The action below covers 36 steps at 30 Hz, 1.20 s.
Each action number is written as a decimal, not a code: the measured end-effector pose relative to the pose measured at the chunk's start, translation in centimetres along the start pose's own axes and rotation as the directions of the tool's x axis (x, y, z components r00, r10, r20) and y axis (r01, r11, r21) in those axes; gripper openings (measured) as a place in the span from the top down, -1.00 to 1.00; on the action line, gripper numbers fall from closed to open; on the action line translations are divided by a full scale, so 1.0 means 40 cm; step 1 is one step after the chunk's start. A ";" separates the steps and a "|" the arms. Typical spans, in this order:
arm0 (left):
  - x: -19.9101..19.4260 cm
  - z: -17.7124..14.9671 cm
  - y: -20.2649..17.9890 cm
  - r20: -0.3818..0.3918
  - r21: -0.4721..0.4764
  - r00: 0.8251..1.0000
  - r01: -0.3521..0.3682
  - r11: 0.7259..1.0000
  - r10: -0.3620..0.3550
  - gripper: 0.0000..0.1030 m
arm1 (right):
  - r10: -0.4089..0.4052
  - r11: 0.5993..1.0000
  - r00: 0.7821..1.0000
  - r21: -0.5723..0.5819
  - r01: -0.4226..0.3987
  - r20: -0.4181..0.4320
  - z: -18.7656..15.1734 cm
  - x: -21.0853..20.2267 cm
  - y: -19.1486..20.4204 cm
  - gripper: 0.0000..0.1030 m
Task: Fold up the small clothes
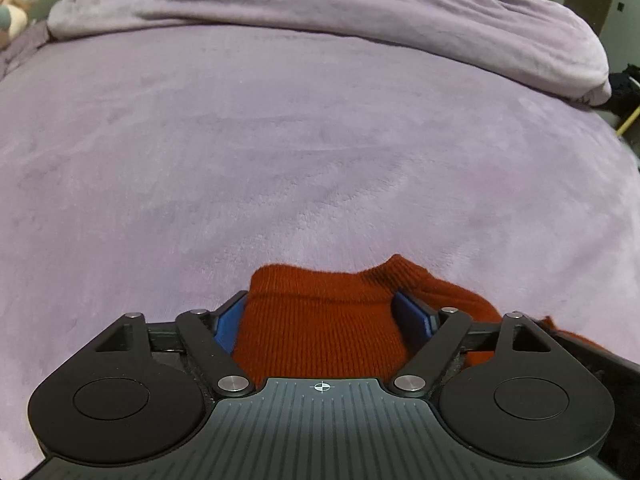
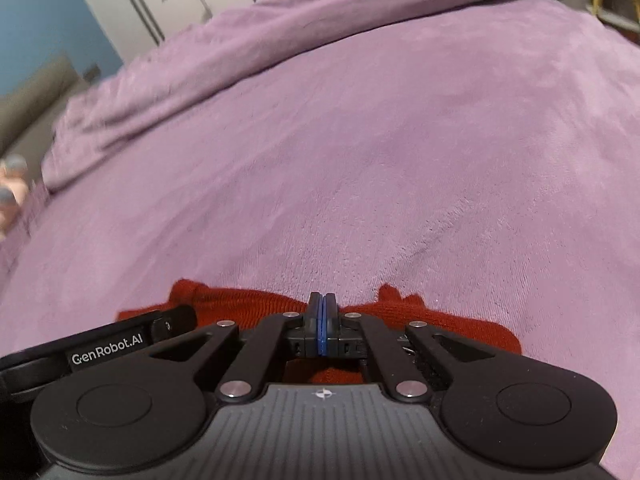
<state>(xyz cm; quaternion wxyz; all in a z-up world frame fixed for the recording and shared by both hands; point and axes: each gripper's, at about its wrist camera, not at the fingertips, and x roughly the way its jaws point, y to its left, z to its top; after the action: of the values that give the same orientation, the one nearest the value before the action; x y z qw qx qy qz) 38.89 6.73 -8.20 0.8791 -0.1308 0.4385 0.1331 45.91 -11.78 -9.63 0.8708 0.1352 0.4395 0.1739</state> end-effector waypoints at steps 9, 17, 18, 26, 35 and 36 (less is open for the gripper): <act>-0.235 -0.130 0.081 0.034 -0.025 0.979 0.201 0.979 -0.200 -0.50 | 0.102 0.981 0.991 -0.172 -0.085 0.089 -0.220 -0.332 -0.028 1.00; -0.374 -0.365 0.186 -0.021 -0.122 0.973 0.226 0.966 -0.230 -0.66 | 0.027 0.985 0.997 -0.171 -0.014 0.075 -0.383 -0.460 -0.080 1.00; -0.388 -0.372 0.182 -0.031 -0.122 0.975 0.215 0.969 -0.220 -0.63 | 0.010 0.987 0.998 -0.159 0.001 0.066 -0.382 -0.462 -0.070 1.00; -0.418 -0.416 0.162 -0.093 -0.026 0.985 0.141 0.990 -0.143 -0.52 | 0.045 0.996 0.999 0.081 -0.044 -0.008 -0.398 -0.493 -0.108 0.29; -0.379 -0.404 0.129 -0.061 -0.010 0.997 0.050 0.999 -0.050 -0.52 | 0.213 0.874 0.975 0.435 -0.218 0.061 -0.406 -0.436 -0.218 0.43; -0.379 -0.407 0.127 -0.059 -0.007 0.997 0.043 0.999 -0.043 -0.52 | 0.212 0.861 0.976 0.461 -0.214 0.056 -0.406 -0.426 -0.225 0.56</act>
<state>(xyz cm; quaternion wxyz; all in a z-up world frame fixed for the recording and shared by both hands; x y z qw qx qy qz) 16.35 3.99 -6.04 0.8680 -0.1466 0.4610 0.1115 24.94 -25.75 -10.25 0.7894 0.3874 0.4491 0.1585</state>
